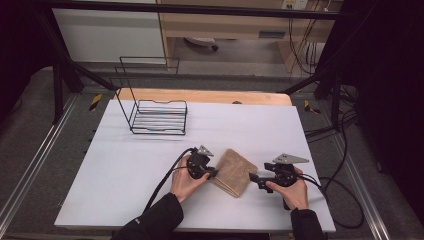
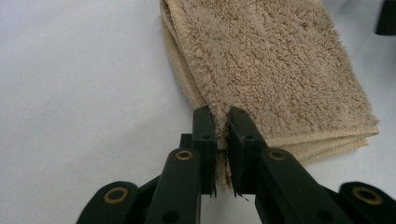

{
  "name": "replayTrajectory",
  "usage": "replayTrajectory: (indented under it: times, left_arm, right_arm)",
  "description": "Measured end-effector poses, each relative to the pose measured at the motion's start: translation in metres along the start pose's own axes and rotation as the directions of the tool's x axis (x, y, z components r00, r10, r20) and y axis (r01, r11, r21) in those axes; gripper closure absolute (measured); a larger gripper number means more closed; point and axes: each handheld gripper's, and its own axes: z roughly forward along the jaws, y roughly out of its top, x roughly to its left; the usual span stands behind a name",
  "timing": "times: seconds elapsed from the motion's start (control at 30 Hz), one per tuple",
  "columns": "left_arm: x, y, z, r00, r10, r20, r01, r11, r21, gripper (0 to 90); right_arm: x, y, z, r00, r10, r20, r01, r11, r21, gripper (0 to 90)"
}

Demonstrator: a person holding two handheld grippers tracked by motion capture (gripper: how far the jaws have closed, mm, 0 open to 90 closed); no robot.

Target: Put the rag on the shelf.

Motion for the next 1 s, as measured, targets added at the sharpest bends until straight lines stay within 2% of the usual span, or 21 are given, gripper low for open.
replayTrajectory:
  times: [0.03, 0.1, 0.23, 0.3, 0.4, 0.57, 0.77, 0.87, 0.9, 0.93, 1.0]
  left_arm:
    - [0.000, 0.000, 0.000, 1.0000, 0.002, -0.002, -0.002, 1.0000, 0.001, 81.8]
    - [0.000, -0.001, 0.001, 1.0000, 0.006, -0.002, -0.006, 1.0000, 0.000, 81.7]
    - [0.000, -0.001, 0.001, 0.9999, 0.013, -0.004, -0.013, 0.9999, 0.004, 81.5]
    - [-0.001, -0.002, 0.001, 0.9997, 0.022, -0.013, -0.022, 0.9998, 0.002, 81.5]
    - [-0.002, -0.002, 0.002, 0.9992, 0.035, -0.019, -0.035, 0.9994, 0.000, 81.4]
    - [-0.002, -0.003, 0.002, 0.9995, 0.028, -0.017, -0.028, 0.9996, -0.003, 81.2]
    - [-0.001, -0.003, 0.002, 0.9996, 0.022, -0.016, -0.022, 0.9997, -0.004, 81.2]
    - [-0.001, -0.003, 0.001, 0.9999, 0.008, -0.008, -0.008, 0.9999, -0.007, 81.5]
    - [-0.001, -0.003, 0.001, 0.9999, 0.008, -0.008, -0.008, 0.9999, -0.007, 81.6]
    - [0.001, -0.003, 0.000, 1.0000, -0.005, 0.004, 0.005, 0.9999, -0.014, 81.8]
    - [0.001, -0.004, -0.001, 0.9999, -0.012, 0.008, 0.012, 0.9998, -0.018, 82.0]
  right_arm:
    - [0.000, 0.000, 0.000, 1.0000, 0.000, 0.000, 0.000, 1.000, 0.000, 22.7]
    - [-0.001, 0.002, 0.006, 0.9999, -0.007, 0.013, 0.007, 1.000, -0.009, 30.1]
    - [-0.004, 0.003, 0.011, 0.9985, -0.024, 0.049, 0.023, 1.000, 0.009, 38.0]
    - [-0.005, 0.003, 0.013, 0.9980, -0.027, 0.057, 0.026, 0.999, 0.020, 42.7]
    - [-0.006, 0.003, 0.017, 0.9973, -0.043, 0.060, 0.042, 0.999, 0.009, 48.4]
    - [-0.009, 0.004, 0.019, 0.9960, -0.030, 0.084, 0.027, 0.999, 0.042, 57.6]
    - [-0.008, 0.003, 0.024, 0.9977, 0.025, 0.063, -0.031, 0.996, 0.081, 72.1]
    - [-0.008, 0.004, 0.026, 0.9970, 0.059, 0.050, -0.063, 0.994, 0.086, 79.4]
    - [-0.008, 0.004, 0.026, 0.9970, 0.059, 0.050, -0.063, 0.994, 0.086, 79.4]
    - [-0.007, 0.004, 0.025, 0.9962, 0.074, 0.046, -0.078, 0.994, 0.081, 83.4]
    - [-0.007, 0.005, 0.024, 0.9963, 0.074, 0.044, -0.077, 0.995, 0.070, 84.9]
